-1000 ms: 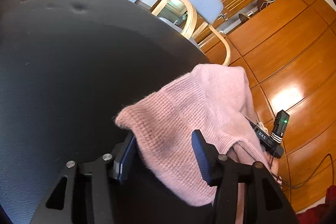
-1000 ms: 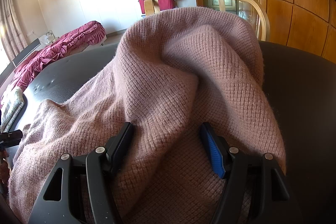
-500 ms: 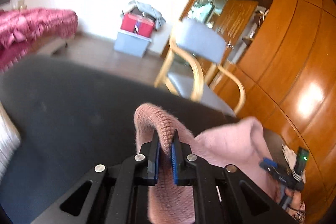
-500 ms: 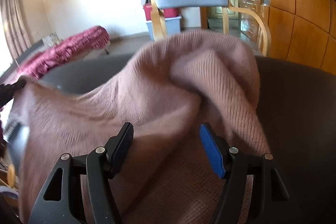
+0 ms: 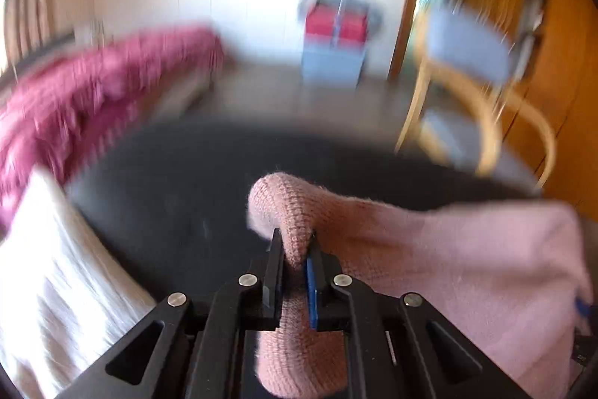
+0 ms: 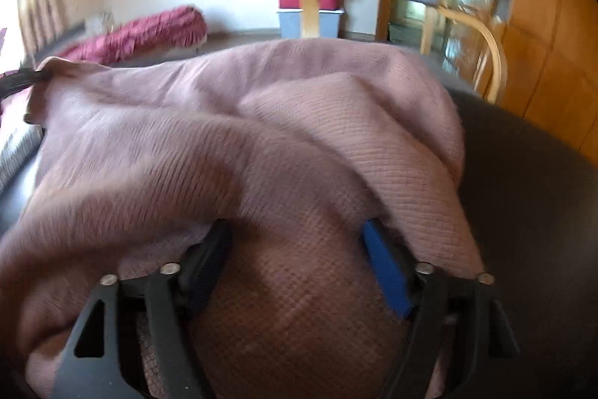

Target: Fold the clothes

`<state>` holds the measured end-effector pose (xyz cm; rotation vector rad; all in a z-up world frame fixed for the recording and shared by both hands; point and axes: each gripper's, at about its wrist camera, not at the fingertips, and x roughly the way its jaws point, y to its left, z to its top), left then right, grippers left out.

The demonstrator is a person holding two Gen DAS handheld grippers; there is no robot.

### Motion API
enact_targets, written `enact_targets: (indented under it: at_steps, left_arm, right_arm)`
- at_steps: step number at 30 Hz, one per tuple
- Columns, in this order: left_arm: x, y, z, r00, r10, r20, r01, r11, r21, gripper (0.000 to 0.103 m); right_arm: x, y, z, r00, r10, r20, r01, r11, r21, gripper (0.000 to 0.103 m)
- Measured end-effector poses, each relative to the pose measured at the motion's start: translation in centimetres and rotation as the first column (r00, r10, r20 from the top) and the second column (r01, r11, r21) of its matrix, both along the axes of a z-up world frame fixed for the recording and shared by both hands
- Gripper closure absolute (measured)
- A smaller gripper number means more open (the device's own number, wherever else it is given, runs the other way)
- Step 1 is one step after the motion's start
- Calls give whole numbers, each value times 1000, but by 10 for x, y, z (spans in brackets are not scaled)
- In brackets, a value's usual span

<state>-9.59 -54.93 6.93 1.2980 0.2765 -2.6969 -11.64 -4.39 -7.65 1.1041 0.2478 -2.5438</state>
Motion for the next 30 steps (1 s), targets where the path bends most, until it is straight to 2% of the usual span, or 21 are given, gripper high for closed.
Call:
enact_targets:
  at_steps: [1,3,6,9,11,13,15,17,19,21,23,25,27,28,30]
  left_arm:
    - [-1,0,-11,999,12,33,-13,1000,27,94]
    - [8,5,-11,999,41,10,-42,998,38,94]
    - [28,15,13,992,92,-92,-89,995,38,91]
    - [40,38,50,976,72,-206,-60,996,62,87]
    - [36,69,65,975,-32,-220,47,997,66,86]
    - [31,106,71,967,-157,-203,169,985,40,86]
    - [30,143,70,939,-267,-215,278,960,22,86]
    - [25,176,62,914,-358,-192,366,931,8,86]
    - [17,207,43,888,-442,-124,443,896,-21,86]
    - [17,232,18,864,-502,-46,498,864,-69,86]
    - [22,249,-6,845,-535,19,533,838,-114,86]
    - [26,256,-22,834,-551,42,551,825,-128,86]
    - [32,254,-24,826,-563,9,559,818,-137,85]
    - [34,252,-24,823,-568,2,563,816,-133,85]
    - [35,244,-24,824,-566,1,563,819,-113,80]
  right_arm:
    - [0,-2,0,1000,4,-3,-4,1000,14,24]
    - [0,-2,0,1000,8,-4,-8,1000,16,24]
    - [-1,3,0,1000,9,4,-9,1000,-28,23]
    - [3,8,6,1000,16,-18,-17,997,-81,23]
    - [17,15,21,996,23,-81,-35,987,-158,24]
    - [33,24,41,991,2,-137,-33,975,-219,24]
    - [44,39,58,983,-49,-177,7,973,-229,24]
    - [47,59,67,981,-117,-154,88,978,-187,25]
    - [45,76,61,984,-158,-82,142,974,-177,25]
    - [45,89,53,984,-179,-10,174,969,-176,31]
    - [50,100,37,981,-177,81,190,965,-183,55]
    - [61,104,22,975,-163,154,192,961,-200,56]
    - [68,105,7,966,-143,218,191,957,-217,56]
    - [72,102,2,966,-136,220,184,959,-214,56]
    - [76,90,1,978,-135,158,160,975,-154,56]
